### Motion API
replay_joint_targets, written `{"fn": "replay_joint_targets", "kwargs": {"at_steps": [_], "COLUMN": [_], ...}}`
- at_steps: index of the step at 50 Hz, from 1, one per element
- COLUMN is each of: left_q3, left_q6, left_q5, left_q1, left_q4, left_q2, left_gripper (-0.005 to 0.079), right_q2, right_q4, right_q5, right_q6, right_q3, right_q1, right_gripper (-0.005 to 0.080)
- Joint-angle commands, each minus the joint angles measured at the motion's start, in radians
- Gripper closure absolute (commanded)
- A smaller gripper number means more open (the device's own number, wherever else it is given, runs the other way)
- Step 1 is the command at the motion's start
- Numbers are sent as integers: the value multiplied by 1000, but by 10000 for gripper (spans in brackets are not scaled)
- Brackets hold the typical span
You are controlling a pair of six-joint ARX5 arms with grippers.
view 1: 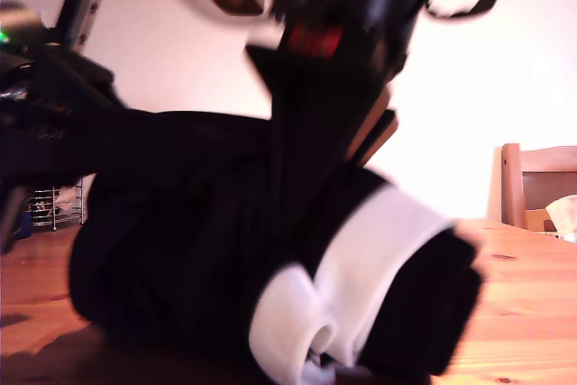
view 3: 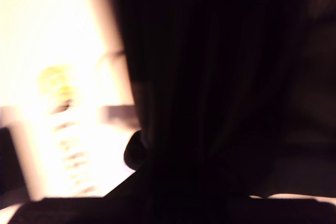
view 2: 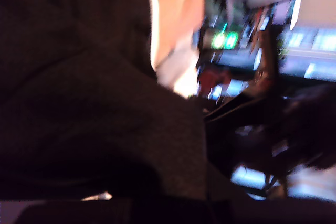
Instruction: Fold the shorts in front of you. After folding it, place it to the left side.
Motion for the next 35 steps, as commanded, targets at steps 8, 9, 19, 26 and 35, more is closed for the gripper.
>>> {"fn": "replay_joint_targets", "kwargs": {"at_steps": [8,9,19,26,35], "left_q3": [8,8,9,10,10], "left_q6": [106,109,109,109,97], "left_q5": [-9,-9,-5,-26,-117], "left_q1": [-41,-43,-37,-18,-13], "left_q4": [-86,-89,-70,-26,47], "left_q2": [-2,-2,-2,-2,-2], "left_gripper": [763,763,762,762,763], "right_q2": [-12,-12,-10,11,99], "right_q4": [-82,-94,-121,-96,-72], "right_q5": [-206,-228,-300,-288,-256], "right_q6": [-87,-95,-168,-190,-233], "right_q3": [25,25,25,25,25], "right_q1": [-48,-52,-102,-146,-185], "right_gripper": [765,765,765,765,765]}}
